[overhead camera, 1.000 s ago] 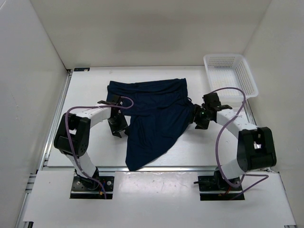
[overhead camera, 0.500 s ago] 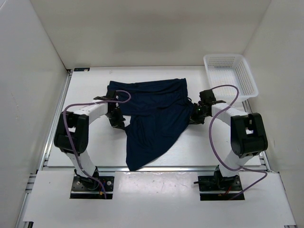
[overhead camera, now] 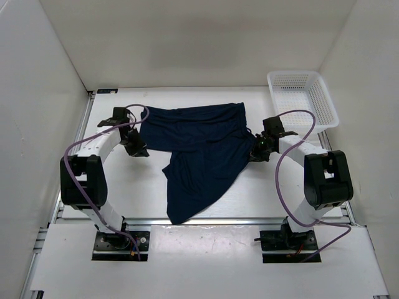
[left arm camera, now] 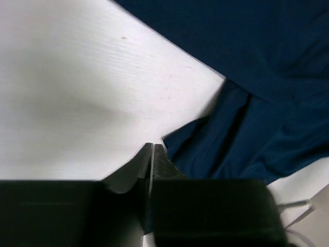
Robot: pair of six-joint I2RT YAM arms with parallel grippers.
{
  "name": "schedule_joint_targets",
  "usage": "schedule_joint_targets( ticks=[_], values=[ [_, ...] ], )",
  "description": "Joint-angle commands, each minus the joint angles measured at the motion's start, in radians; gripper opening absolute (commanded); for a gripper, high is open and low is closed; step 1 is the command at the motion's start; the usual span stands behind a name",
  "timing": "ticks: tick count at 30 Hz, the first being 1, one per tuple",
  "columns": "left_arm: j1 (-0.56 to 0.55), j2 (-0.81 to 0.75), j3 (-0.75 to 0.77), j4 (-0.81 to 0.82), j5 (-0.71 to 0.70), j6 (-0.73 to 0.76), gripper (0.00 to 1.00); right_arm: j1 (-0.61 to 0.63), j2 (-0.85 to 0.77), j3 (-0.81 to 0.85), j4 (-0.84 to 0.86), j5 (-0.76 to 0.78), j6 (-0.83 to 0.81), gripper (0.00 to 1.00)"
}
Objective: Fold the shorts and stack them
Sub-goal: Flatten the shorts out
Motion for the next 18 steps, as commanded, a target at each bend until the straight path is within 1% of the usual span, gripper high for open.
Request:
schedule_joint_targets(
  ticks=[1,2,3,5,7,11,13,15,17,18],
  values=[
    [-0.055,0.034,0.038,-0.009,0.087,0.04,0.23,-0.004,-0.023,0.01,-0.004,-0.003,-0.011,0.01],
    [-0.069,0.047,0.038,-0.009,0.087,0.04,0.32,-0.004,-0.023,0.01,-0.004,-0.003,-0.011,0.01],
    [-0.083,0.06,0.038,-0.009,0.087,0.04,0.48,-0.004,-0.023,0.01,-0.004,-0.003,-0.011,0.01],
    [-0.121,0.097,0.027,-0.009,0.087,0.04,0.61,-0.004,-0.023,0.019,-0.004,-0.003,-0.011,0.01],
    [-0.152,0.106,0.017,-0.009,0.087,0.04,0.68,-0.004,-0.023,0.019,-0.004,-0.003,-0.011,0.01],
    [-0.178,0.141,0.008,0.011,0.055,0.04,0.7,-0.004,-0.023,0.019,-0.004,-0.003,-0.011,0.01],
    [-0.191,0.158,0.007,0.011,0.046,0.04,0.68,-0.004,-0.023,0.019,-0.004,-0.003,-0.011,0.01],
    [-0.217,0.187,0.007,0.02,0.032,0.04,0.61,-0.004,-0.023,0.019,-0.004,-0.003,-0.011,0.01],
    [-0.217,0.201,-0.003,0.029,0.009,0.028,0.58,-0.004,-0.023,0.019,-0.004,-0.003,-0.011,0.01],
    [-0.226,0.201,-0.026,0.029,0.009,0.017,0.58,-0.004,-0.023,0.019,-0.004,-0.003,-0.011,0.01]
  ],
)
